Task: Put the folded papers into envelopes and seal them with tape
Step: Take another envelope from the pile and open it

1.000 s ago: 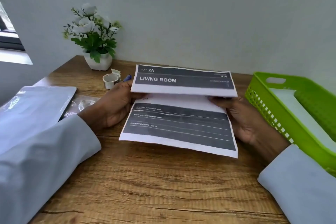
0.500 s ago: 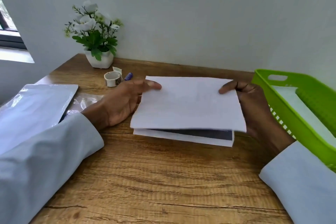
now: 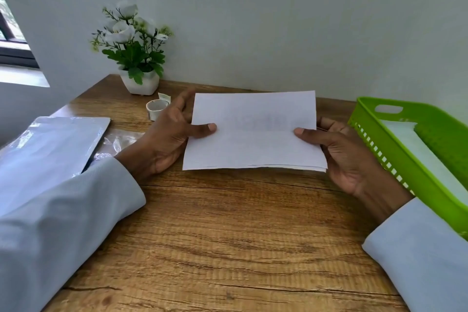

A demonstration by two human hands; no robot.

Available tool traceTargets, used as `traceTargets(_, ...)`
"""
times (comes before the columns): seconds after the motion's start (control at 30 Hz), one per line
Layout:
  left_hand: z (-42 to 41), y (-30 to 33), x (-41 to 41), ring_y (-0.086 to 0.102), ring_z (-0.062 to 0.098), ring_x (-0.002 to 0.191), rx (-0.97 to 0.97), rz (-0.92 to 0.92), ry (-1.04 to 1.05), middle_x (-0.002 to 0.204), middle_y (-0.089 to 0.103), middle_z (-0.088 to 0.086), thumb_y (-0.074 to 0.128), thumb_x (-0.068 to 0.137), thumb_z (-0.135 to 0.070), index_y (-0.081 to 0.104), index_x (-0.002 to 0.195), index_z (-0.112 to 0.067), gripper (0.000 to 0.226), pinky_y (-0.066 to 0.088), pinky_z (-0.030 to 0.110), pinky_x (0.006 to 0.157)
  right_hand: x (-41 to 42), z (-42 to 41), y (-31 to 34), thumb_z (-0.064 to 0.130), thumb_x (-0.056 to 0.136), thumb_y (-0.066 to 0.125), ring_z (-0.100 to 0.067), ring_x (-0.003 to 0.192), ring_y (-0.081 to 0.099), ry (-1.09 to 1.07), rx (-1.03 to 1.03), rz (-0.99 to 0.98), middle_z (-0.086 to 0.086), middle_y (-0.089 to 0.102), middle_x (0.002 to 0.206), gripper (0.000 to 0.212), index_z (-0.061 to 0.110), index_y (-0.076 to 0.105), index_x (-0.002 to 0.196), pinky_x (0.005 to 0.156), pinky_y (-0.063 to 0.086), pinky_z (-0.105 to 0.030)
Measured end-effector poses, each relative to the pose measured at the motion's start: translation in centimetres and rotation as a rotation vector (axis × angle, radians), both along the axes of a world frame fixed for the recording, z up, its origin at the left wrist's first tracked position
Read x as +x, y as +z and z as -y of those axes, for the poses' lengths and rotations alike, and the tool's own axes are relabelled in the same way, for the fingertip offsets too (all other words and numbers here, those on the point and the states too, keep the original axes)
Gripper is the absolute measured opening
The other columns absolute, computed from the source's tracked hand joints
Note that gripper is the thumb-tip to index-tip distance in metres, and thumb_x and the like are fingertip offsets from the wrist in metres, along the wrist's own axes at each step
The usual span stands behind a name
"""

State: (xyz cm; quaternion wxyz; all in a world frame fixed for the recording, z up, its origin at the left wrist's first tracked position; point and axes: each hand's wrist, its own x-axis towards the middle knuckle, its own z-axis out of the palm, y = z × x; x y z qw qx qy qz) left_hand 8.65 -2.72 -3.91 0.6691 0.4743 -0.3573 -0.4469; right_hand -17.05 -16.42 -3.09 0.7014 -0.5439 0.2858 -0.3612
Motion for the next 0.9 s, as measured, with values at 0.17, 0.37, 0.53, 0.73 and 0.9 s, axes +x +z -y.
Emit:
traceTargets(0.17,0.0,-0.2,0.1,0.068,0.029,0.107,0.075,-0.082,-0.073,0.12,0.07,0.009,0.07,0.07,0.001,0.044,0.137,-0.017,0.074,0.061,0.04,0.076,0.0,0.3,0.0,-0.003,0.076,0.068,-0.026,0.098,0.073,-0.093,0.029,0.06,-0.013,0.075,0.11,0.039,0.003,0.068,0.115,0.072,0.06,-0.031)
traceTargets(0.37,0.3,-0.2,0.1,0.074,0.022,0.089,0.092,-0.05,0.012,0.1,0.075,0.009,0.053,0.09,0.002,0.076,0.084,-0.012,0.027,0.06,0.031,0.063,0.1,0.4,0.1,-0.006,0.085,0.06,-0.014,0.082,0.072,-0.047,-0.029,0.03,-0.001,0.078,0.089,0.028,0.015,0.078,0.077,0.069,0.06,-0.024)
traceTargets(0.53,0.2,0.0,0.9,0.072,0.03,0.094,0.093,-0.151,-0.038,0.107,0.073,0.018,0.043,0.093,-0.007,0.074,0.084,-0.006,0.032,0.062,0.039,0.068,0.0,0.2,0.5,-0.005,0.088,0.055,-0.014,0.08,0.072,-0.012,-0.066,0.018,-0.001,0.077,0.089,0.038,0.017,0.077,0.066,0.068,0.06,-0.024)
traceTargets(0.73,0.4,-0.3,0.9,0.073,0.02,0.09,0.134,-0.003,-0.134,0.099,0.076,0.003,0.072,0.076,-0.011,0.078,0.091,-0.013,0.016,0.06,0.028,0.065,-0.1,-0.1,0.8,-0.005,0.091,0.052,-0.016,0.089,0.066,-0.024,-0.16,-0.056,0.003,0.076,0.089,0.042,0.018,0.077,0.068,0.071,0.057,-0.026)
traceTargets(0.9,0.4,0.0,0.5,0.072,0.024,0.095,0.114,0.081,-0.069,0.107,0.074,0.005,0.078,0.063,-0.007,0.077,0.094,-0.017,0.033,0.061,0.028,0.063,-0.2,-0.2,1.5,0.019,0.099,0.047,-0.02,0.091,0.071,0.001,0.045,0.114,-0.006,0.075,0.101,0.025,0.009,0.068,0.109,0.067,0.062,-0.031)
